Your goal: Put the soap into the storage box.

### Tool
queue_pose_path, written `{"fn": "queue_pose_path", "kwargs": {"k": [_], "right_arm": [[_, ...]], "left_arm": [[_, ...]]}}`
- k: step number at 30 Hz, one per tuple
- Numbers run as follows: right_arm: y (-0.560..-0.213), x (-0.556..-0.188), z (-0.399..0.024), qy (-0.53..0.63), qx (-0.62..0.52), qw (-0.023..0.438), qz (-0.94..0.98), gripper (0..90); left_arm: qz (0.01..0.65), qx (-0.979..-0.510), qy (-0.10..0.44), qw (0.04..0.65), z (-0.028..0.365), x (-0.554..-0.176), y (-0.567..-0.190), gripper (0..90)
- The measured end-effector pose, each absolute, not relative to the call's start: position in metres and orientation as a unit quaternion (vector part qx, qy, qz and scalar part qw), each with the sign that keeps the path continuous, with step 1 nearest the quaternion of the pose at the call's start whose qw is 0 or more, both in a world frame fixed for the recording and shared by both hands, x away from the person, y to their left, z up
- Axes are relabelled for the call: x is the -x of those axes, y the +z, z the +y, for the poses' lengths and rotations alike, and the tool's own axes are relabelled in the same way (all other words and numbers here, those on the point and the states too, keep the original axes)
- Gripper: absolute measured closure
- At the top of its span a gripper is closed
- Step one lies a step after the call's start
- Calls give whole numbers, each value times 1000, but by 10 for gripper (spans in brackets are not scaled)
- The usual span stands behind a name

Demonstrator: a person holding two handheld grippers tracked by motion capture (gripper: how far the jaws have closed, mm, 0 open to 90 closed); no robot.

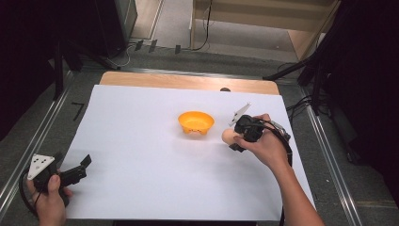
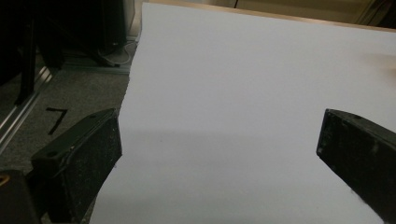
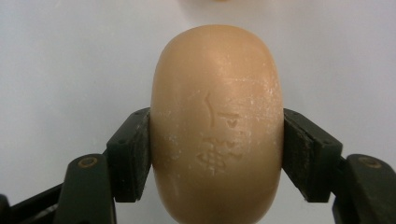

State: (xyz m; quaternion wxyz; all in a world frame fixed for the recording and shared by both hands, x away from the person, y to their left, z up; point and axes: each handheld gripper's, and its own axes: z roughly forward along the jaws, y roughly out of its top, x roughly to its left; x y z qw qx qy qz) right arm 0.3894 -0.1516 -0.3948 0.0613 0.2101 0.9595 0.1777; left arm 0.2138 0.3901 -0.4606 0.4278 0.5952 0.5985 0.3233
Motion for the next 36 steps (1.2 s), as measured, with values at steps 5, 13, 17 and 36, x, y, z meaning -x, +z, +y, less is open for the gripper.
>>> {"fn": "queue_pose_path", "kwargs": {"k": [5, 13, 17, 36], "right_arm": [[-388, -400, -136, 181, -174, 65, 966, 330], [-380, -413, -117, 196, -144, 69, 968, 330], [-377, -418, -108, 193, -135, 72, 969, 330], [-378, -445, -71, 189, -105, 63, 974, 329]], "left_arm": [[598, -595, 323, 429, 390, -214, -461, 7], [597, -596, 323, 428, 390, -214, -461, 7], [596, -597, 323, 428, 390, -214, -461, 7], [594, -599, 324, 428, 390, -214, -461, 7]]}}
